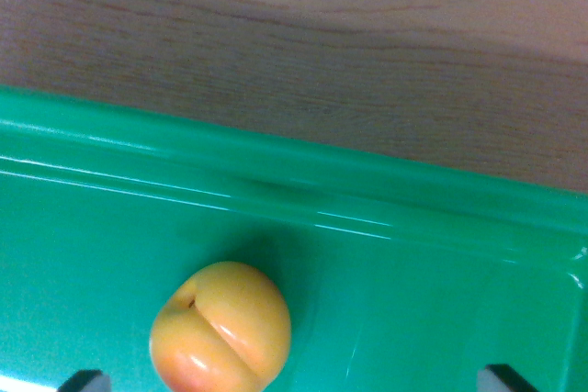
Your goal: Pick fruit
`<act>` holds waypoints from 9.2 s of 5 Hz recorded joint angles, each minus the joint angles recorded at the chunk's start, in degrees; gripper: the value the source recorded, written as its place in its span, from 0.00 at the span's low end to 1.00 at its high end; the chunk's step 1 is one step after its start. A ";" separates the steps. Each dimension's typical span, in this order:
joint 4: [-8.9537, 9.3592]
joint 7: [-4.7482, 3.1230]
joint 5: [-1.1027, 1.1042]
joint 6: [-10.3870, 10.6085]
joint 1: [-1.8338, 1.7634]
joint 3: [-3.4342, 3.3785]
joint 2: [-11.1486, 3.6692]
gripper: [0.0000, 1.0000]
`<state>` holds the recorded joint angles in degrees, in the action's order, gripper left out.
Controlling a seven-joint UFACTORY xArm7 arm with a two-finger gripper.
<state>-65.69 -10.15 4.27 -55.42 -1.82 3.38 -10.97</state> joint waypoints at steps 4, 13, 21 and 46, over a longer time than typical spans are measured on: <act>3.00 -0.83 0.13 4.93 -0.46 -0.03 -1.85 0.00; 8.14 -2.27 0.36 13.38 -1.24 -0.09 -5.02 0.00; 11.22 -3.12 0.49 18.44 -1.71 -0.13 -6.92 0.00; 5.10 -3.94 0.27 7.49 -1.86 -0.25 -2.06 1.00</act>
<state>-60.59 -14.09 4.54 -47.94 -3.68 3.13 -13.03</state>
